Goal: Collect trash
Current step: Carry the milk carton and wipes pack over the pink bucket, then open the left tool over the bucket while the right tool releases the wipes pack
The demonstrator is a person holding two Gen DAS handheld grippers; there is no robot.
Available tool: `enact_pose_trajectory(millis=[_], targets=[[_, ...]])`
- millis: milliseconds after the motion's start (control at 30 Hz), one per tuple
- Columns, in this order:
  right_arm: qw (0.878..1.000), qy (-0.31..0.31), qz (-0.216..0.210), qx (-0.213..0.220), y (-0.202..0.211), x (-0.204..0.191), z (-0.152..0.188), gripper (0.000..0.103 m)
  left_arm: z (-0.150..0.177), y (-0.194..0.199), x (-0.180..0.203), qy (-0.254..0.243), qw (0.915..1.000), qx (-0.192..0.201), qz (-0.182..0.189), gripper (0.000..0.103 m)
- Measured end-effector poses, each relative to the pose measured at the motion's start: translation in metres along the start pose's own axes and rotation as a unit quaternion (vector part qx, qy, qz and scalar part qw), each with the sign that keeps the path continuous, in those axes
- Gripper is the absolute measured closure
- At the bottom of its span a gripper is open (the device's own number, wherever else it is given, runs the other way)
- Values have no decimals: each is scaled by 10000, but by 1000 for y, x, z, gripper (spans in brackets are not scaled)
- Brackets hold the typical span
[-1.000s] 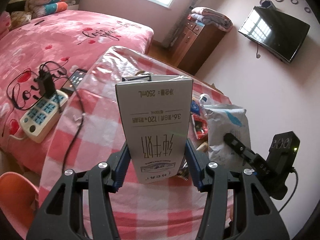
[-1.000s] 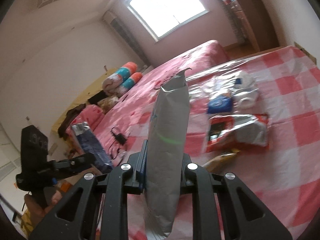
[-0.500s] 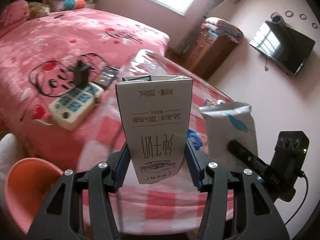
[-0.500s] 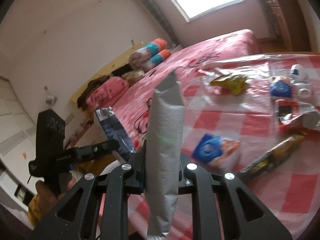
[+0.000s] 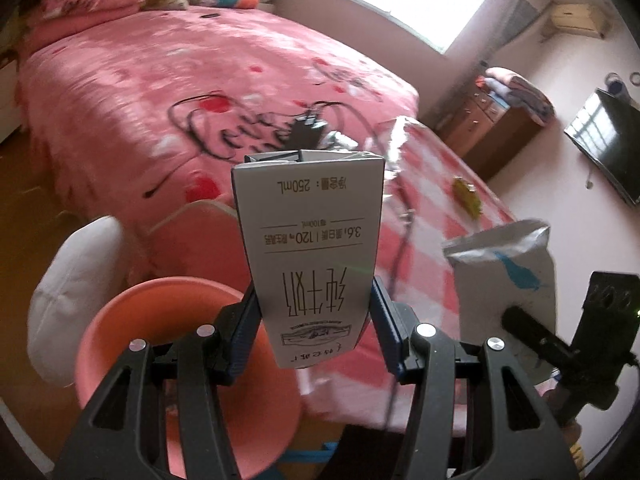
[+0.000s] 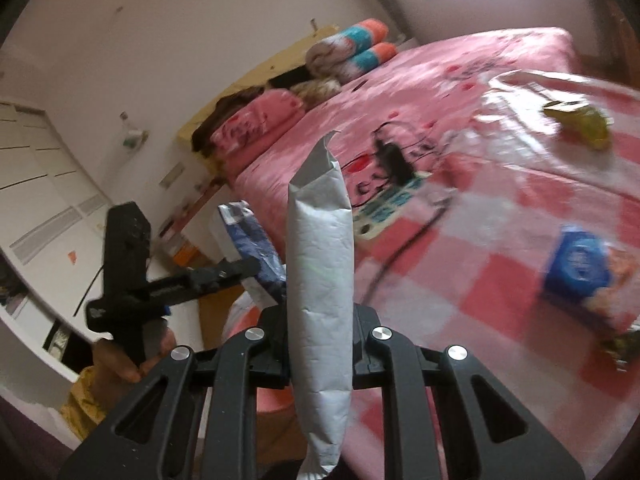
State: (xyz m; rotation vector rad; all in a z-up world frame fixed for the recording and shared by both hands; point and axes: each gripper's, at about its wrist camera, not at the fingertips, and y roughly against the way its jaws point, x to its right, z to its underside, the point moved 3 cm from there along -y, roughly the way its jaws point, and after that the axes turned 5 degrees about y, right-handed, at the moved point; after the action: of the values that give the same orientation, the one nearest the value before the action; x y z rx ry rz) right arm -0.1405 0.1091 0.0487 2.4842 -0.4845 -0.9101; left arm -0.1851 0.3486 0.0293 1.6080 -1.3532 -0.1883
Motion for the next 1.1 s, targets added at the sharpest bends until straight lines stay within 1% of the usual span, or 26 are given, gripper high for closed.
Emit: enact_pose_trajectory(millis=[33,167,233,367,433,467,500,533,567,600,633,667,700,733,867,933,1100], targets=[[9999,49,-118,-87,-10,-9,-2,84,1,-1,-7,31,10000,-17,-69,49],[9981,271,-345,-426,-43,-37,-5,84,10,-4,-35,220,9993,-124,-257,49],[9957,381,-481,-689,-65,-52,1,84,15,-7,-48,320,9987,-174,-345,49],[9906,530,-680,-1065,-95,-75,14,83,24,-12,-73,464,9975,-238,-487,49],[9882,503,-735,-1244,-107,-82,21,80,27,-15,-83,462,9965,-235,-658,49],[9873,554,-671,-1327,-113,-85,24,77,29,-17,-88,430,9958,-251,-771,49],[9870,620,-612,-1354,-116,-87,27,69,30,-19,-91,415,9954,-274,-823,49],[9871,643,-605,-1335,-116,-87,28,56,33,-21,-95,403,9948,-322,-873,49],[9876,641,-588,-1308,-114,-87,29,48,35,-25,-99,395,9941,-371,-937,47],[9884,639,-551,-1263,-113,-87,29,37,37,-27,-102,397,9935,-406,-990,42],[9898,672,-471,-1165,-108,-85,28,34,39,-29,-106,406,9927,-435,-1046,40],[9904,700,-420,-1113,-105,-85,30,34,42,-30,-109,399,9921,-443,-1100,38],[9915,727,-339,-1024,-99,-84,28,31,43,-31,-110,384,9916,-445,-1153,35],[9922,736,-293,-963,-95,-82,28,27,43,-32,-111,366,9909,-430,-1221,34],[9948,865,66,-534,-71,-71,20,22,40,-29,-108,297,9906,-273,-1309,28],[9950,897,243,-355,-61,-66,20,15,37,-27,-102,186,9904,-189,-1360,27],[9949,866,524,-30,-42,-54,14,14,33,-19,-81,-119,9904,-5,-1379,23]])
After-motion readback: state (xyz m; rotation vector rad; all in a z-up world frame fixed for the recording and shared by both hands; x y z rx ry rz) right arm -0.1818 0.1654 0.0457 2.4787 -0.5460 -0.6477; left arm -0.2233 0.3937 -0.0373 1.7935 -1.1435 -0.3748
